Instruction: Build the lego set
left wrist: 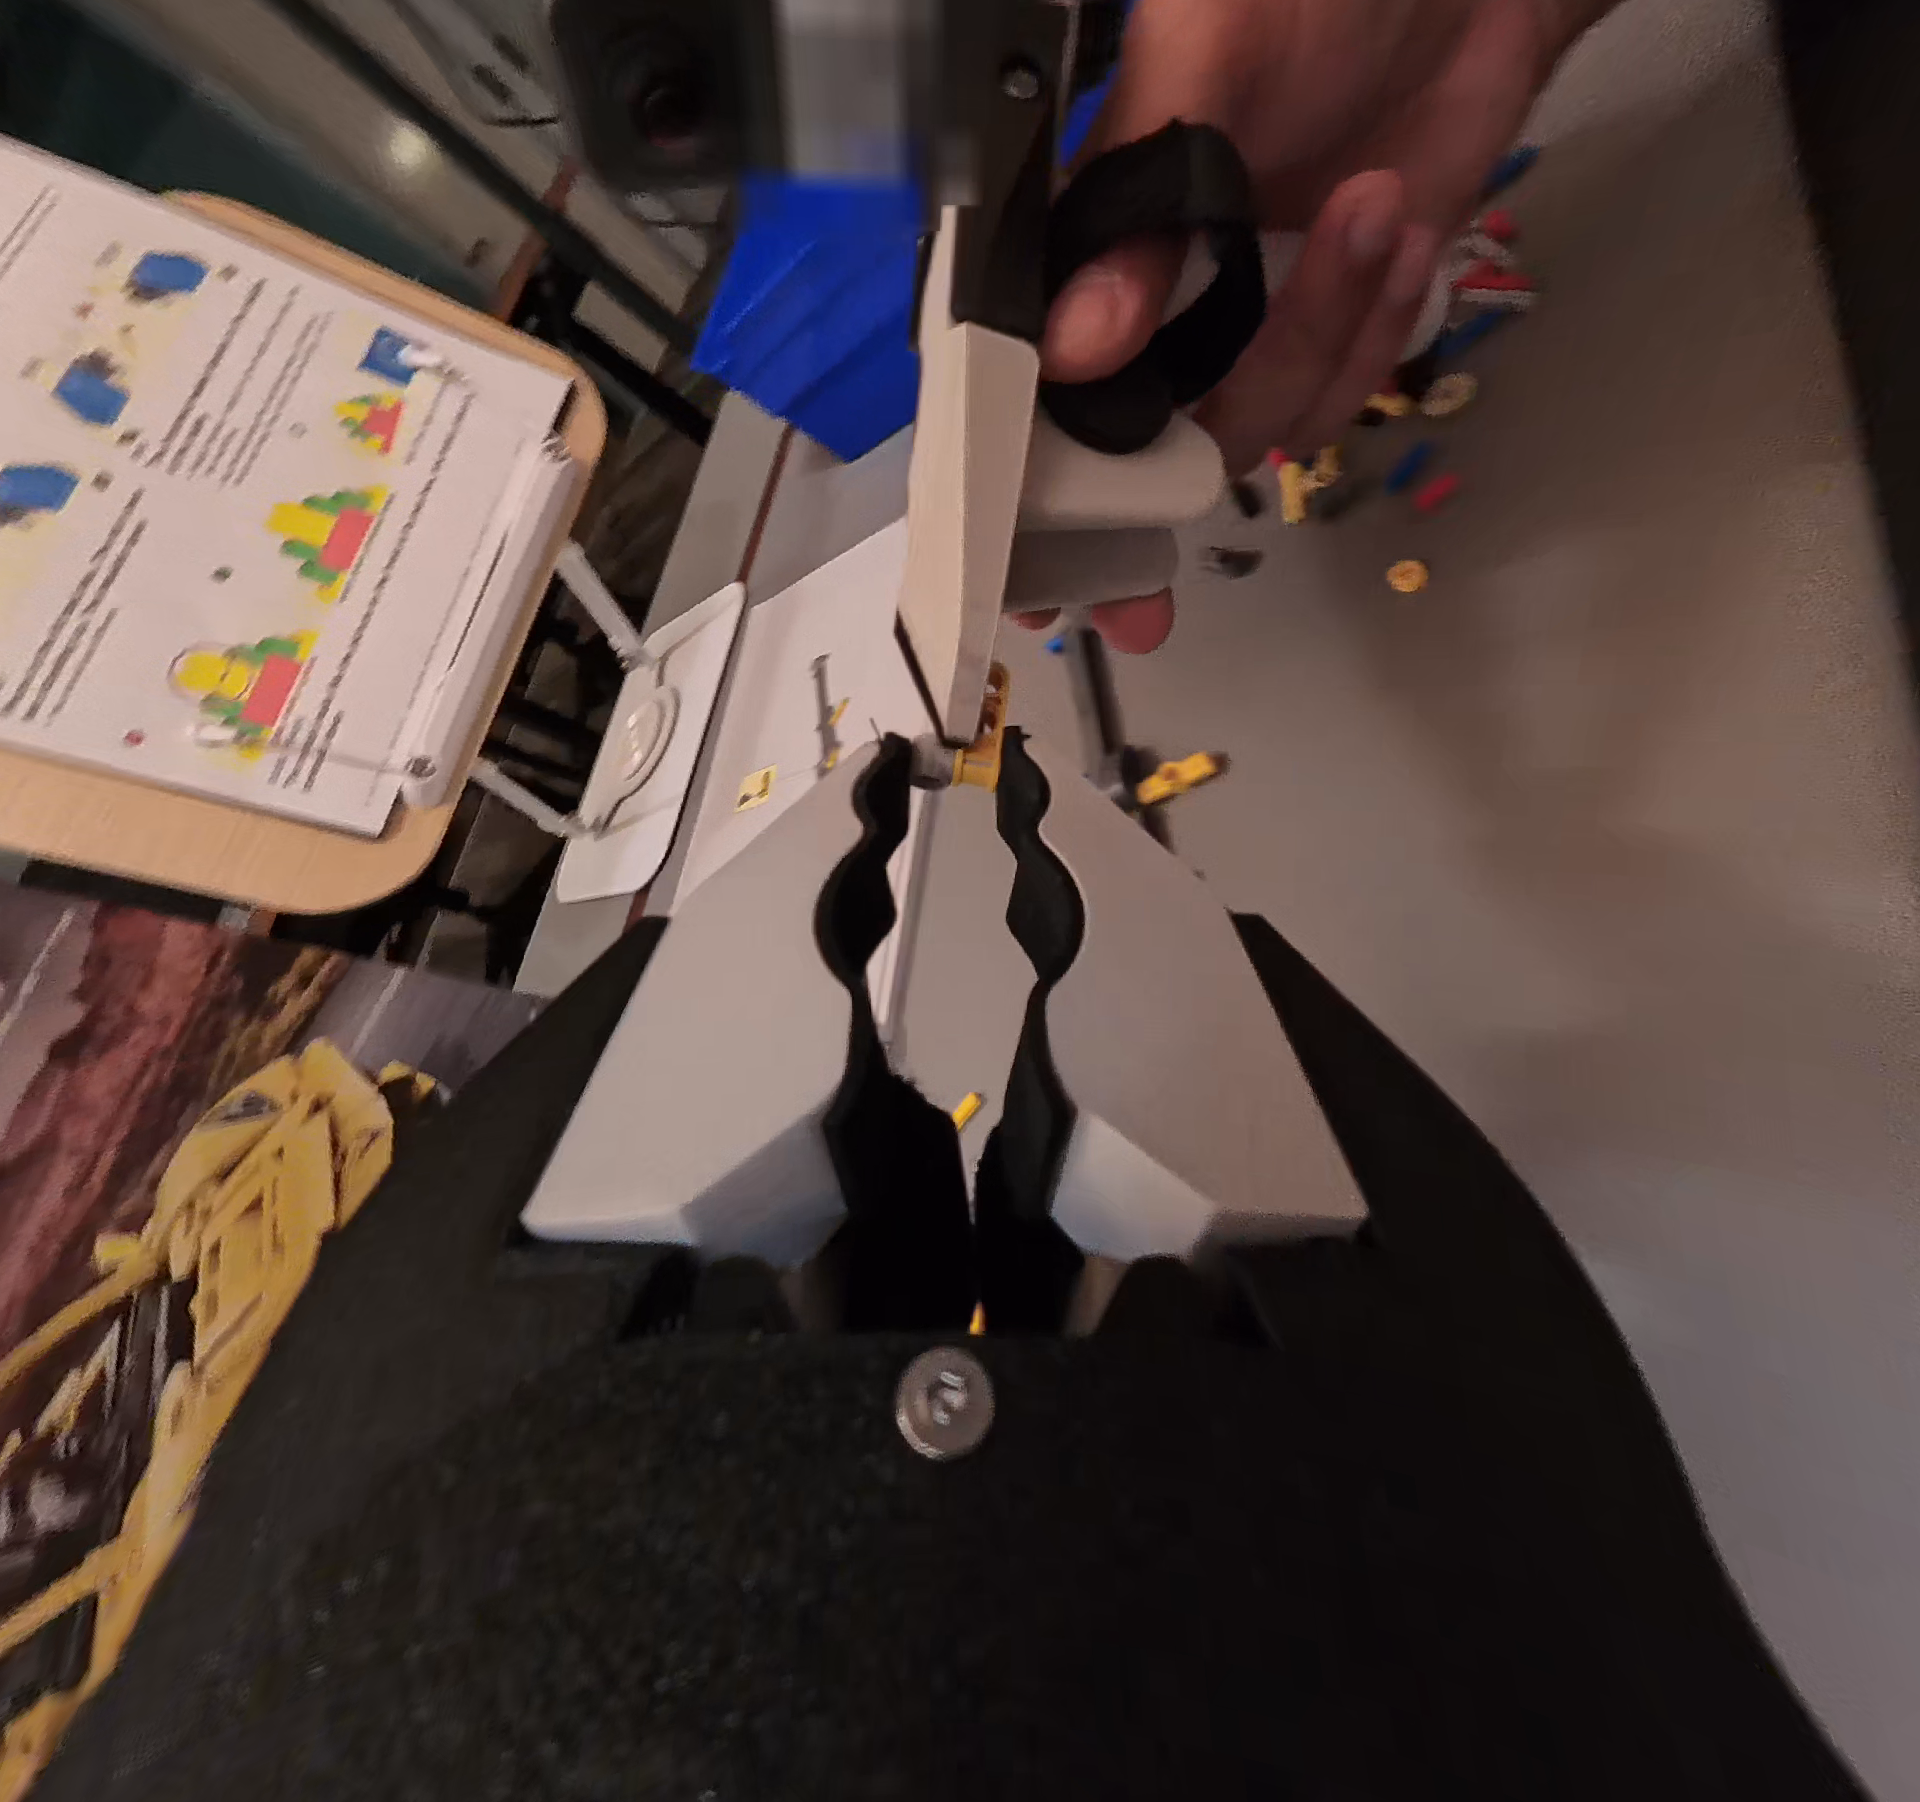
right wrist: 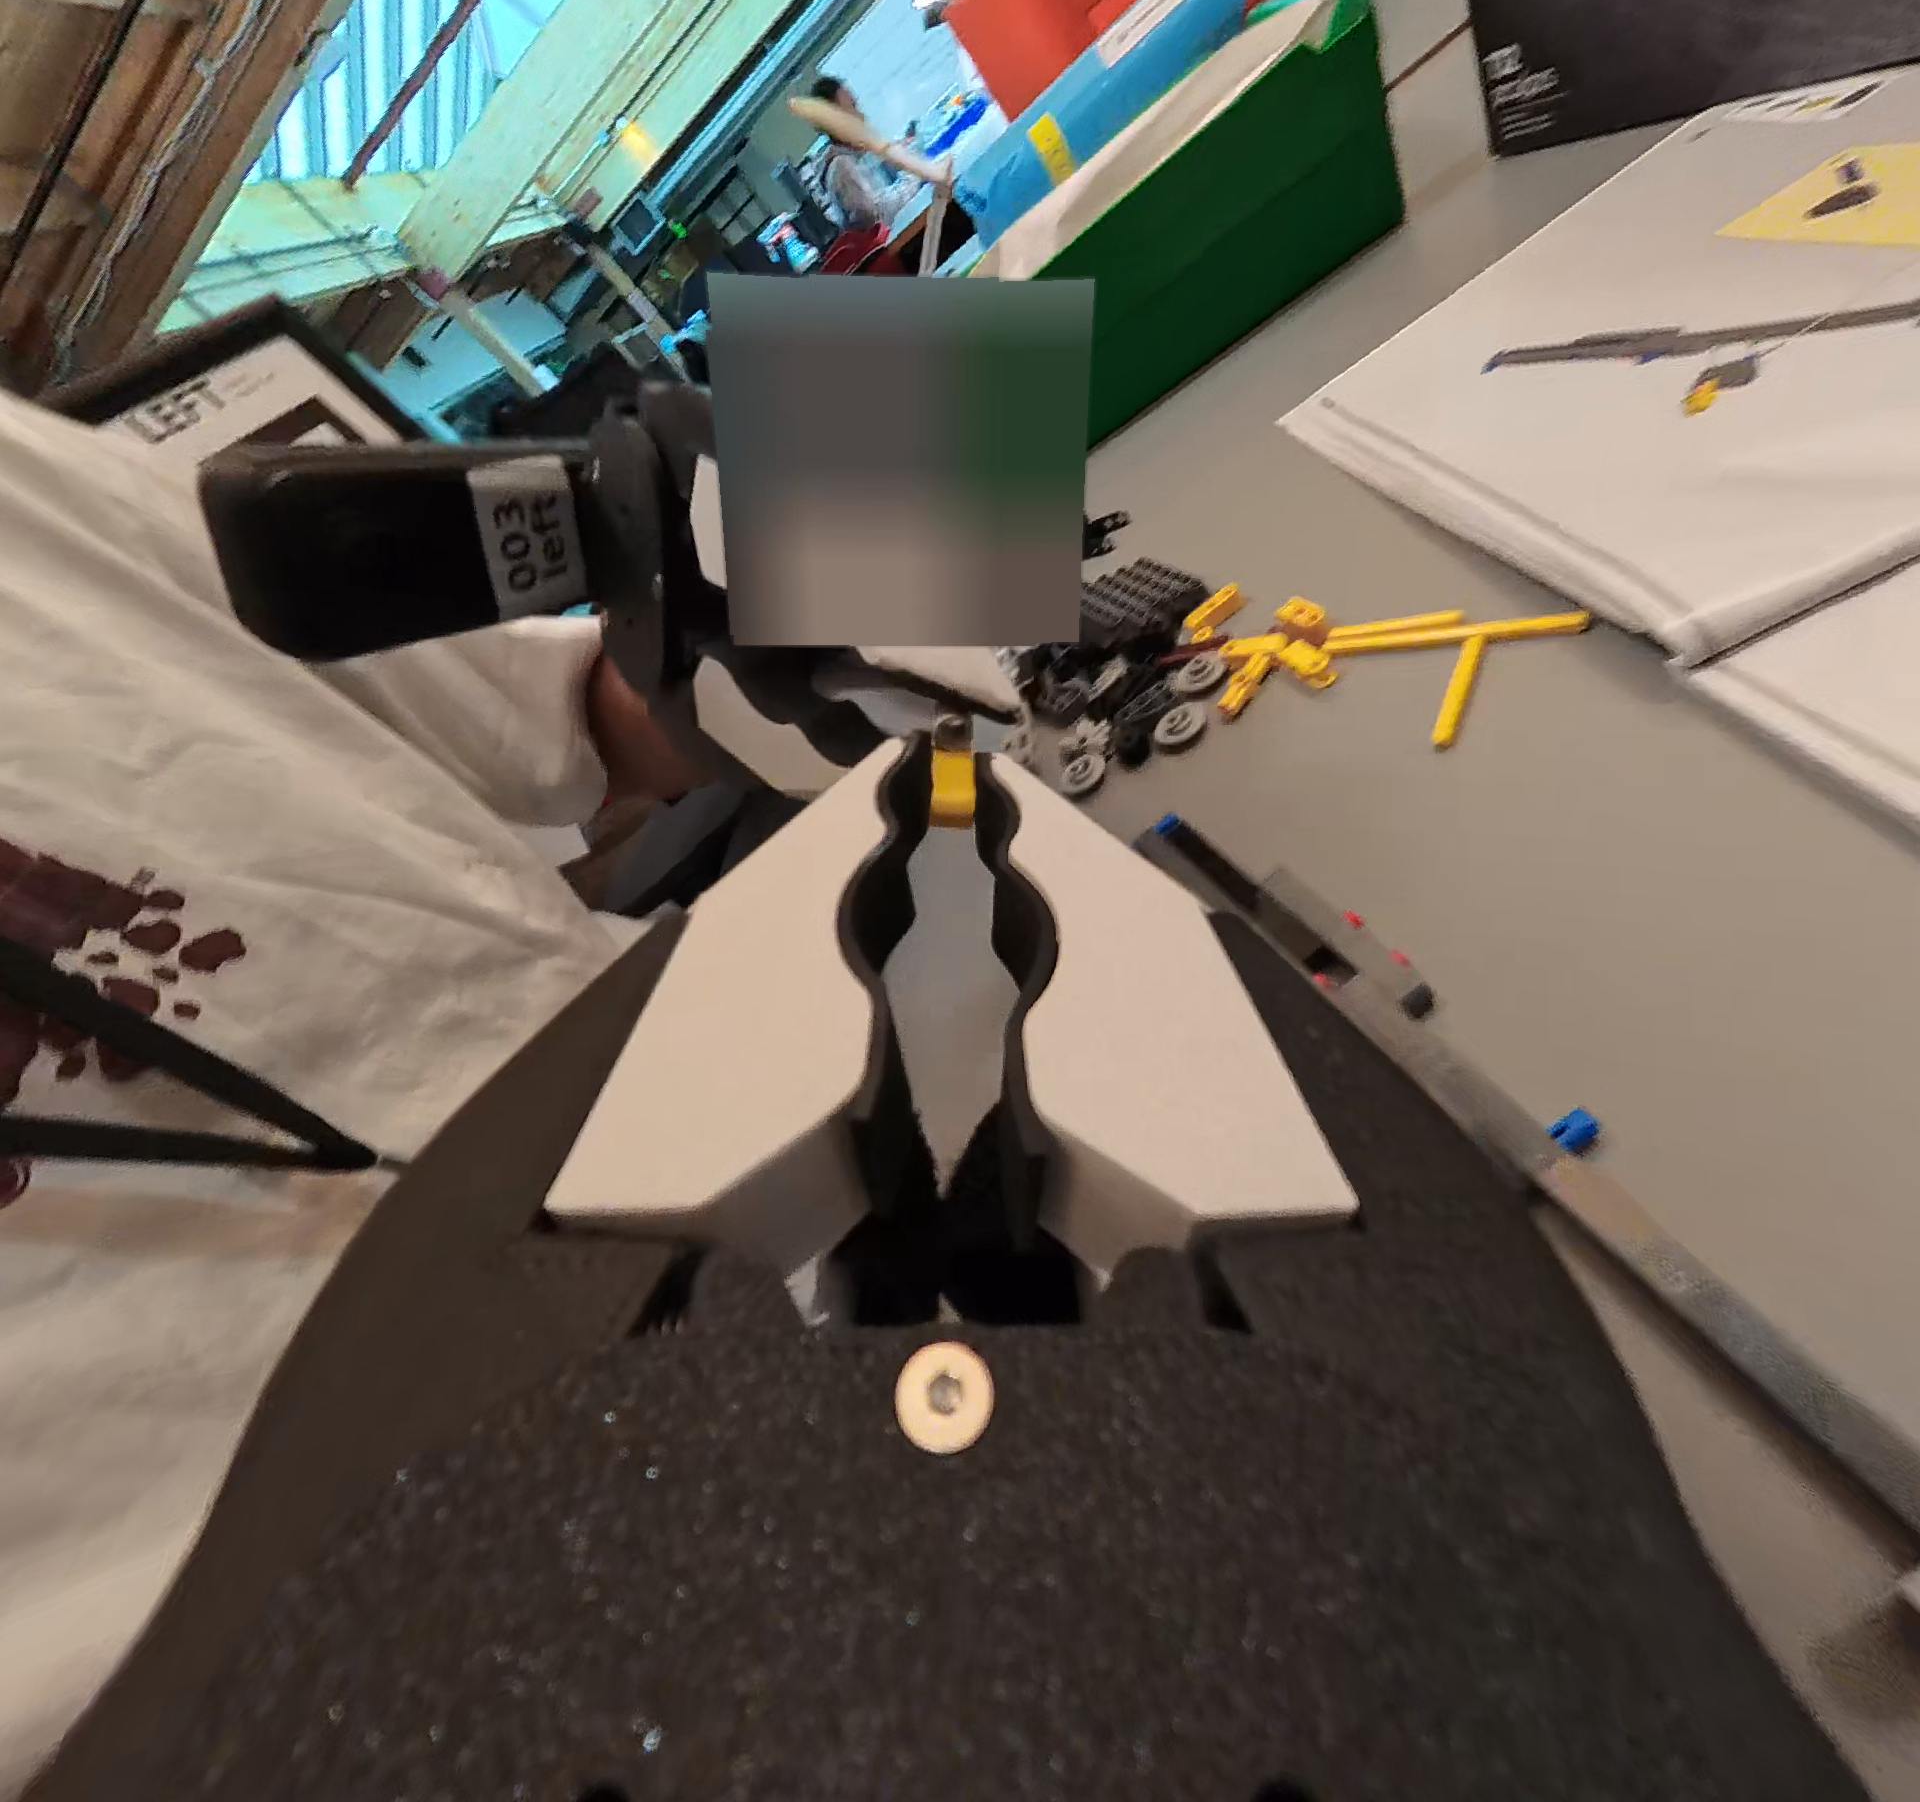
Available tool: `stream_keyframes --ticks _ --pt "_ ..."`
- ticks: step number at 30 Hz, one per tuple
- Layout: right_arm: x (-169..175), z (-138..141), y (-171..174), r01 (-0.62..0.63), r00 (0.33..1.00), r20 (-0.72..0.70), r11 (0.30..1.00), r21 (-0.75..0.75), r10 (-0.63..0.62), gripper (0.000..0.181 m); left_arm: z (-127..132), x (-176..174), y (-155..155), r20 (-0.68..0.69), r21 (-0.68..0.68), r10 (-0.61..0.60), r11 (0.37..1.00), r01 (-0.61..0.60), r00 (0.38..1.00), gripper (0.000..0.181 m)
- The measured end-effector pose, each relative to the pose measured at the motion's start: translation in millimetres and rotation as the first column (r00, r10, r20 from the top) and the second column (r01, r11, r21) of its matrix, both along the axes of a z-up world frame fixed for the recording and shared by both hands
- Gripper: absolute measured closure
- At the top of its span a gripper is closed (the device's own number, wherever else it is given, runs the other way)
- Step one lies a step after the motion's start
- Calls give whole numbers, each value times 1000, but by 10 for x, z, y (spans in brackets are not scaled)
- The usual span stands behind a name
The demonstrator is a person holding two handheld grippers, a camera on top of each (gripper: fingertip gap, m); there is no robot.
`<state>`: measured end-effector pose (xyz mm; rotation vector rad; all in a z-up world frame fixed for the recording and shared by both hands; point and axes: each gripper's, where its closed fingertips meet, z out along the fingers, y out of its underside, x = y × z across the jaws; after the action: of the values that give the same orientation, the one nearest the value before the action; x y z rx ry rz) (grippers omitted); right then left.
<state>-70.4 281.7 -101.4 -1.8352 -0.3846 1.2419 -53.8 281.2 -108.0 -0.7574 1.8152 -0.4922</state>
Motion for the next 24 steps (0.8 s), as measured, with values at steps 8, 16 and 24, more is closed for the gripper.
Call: stream_keyframes --ticks 8,16,24 --pt "41 5 394 58 998 -11 998 5 -58 174 -8 34 399 93 -109 194 977 -184 977 166" --pt "30 183 416 113 976 -191 992 56 -100 165 104 24 452 185 -170 240 963 -209 953 166" --pt "4 241 400 95 969 -235 994 57 -80 173 209 -19 453 232 -203 255 957 -209 939 166"
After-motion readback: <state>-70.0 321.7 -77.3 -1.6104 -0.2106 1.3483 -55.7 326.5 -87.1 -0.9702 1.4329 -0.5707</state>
